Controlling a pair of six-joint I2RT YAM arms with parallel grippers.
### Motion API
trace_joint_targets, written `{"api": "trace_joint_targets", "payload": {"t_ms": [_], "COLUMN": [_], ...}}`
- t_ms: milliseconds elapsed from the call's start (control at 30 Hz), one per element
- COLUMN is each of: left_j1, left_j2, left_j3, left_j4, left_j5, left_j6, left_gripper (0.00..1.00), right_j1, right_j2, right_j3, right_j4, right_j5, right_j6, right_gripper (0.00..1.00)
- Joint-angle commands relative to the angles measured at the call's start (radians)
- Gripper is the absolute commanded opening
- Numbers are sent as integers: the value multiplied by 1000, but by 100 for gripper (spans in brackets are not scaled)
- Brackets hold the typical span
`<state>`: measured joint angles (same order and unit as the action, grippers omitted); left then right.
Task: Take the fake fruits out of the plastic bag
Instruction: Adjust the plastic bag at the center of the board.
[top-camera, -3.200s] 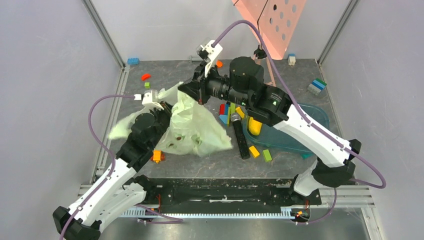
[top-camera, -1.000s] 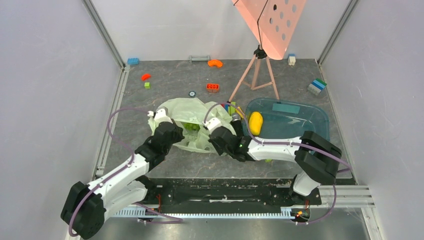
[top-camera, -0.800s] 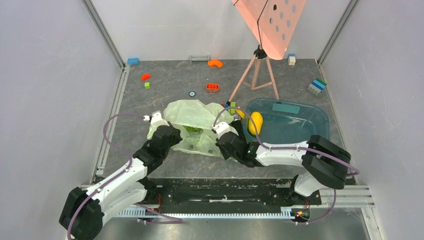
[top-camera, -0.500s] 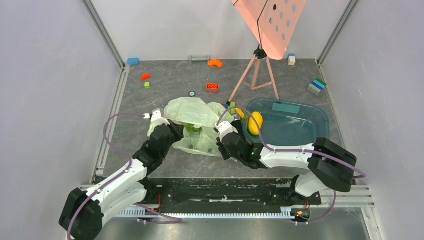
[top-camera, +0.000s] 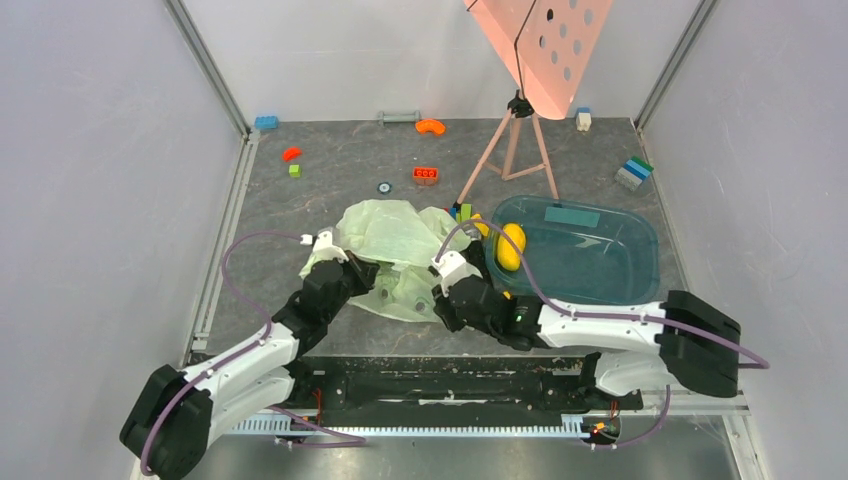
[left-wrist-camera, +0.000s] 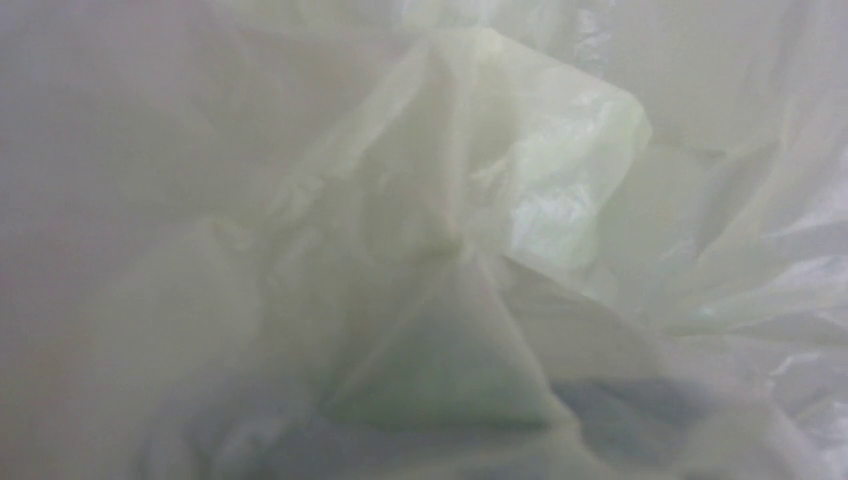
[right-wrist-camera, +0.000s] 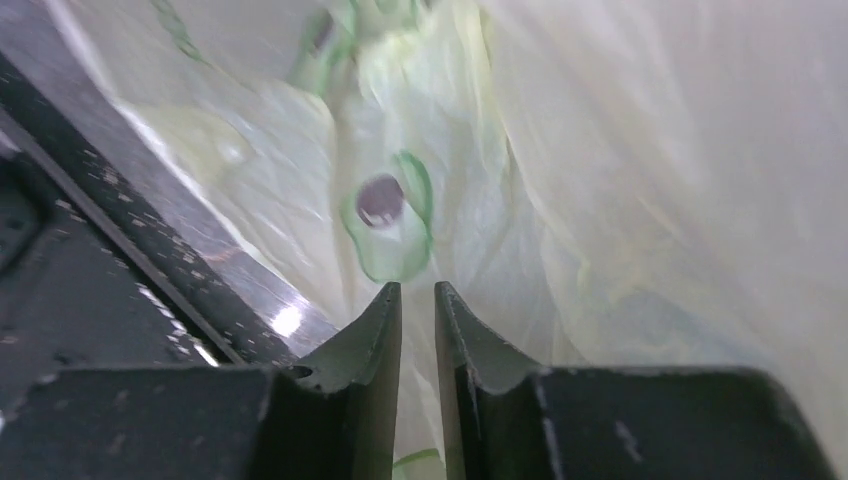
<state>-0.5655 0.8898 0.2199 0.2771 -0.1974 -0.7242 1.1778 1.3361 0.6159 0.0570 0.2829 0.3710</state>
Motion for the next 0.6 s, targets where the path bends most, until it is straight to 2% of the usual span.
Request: {"api": "trace_joint_targets", "payload": {"t_ms": [0, 167, 267, 400, 567], "left_j1": [-5, -5, -5, -5, -5], "left_j2": [12, 24, 40, 63, 85], "left_j3": [16, 9, 20, 40, 51], "left_j4": [71, 85, 87, 76, 48], "left_j5": [17, 17, 12, -22, -76], "left_j6": [39, 35, 30, 7, -27], "left_gripper": [2, 2, 2, 2, 2], "right_j1": [12, 21, 22, 18, -19], "right_j2": [-81, -50, 31, 158, 304], "right_j3": [131, 225, 281, 338, 402], "right_j4": [-22, 42, 61, 92, 124], "right_j5": [0, -96, -132, -95, 1], "right_j6": [-10, -52, -94, -137, -152], "right_gripper": [22, 16, 11, 2, 0]}}
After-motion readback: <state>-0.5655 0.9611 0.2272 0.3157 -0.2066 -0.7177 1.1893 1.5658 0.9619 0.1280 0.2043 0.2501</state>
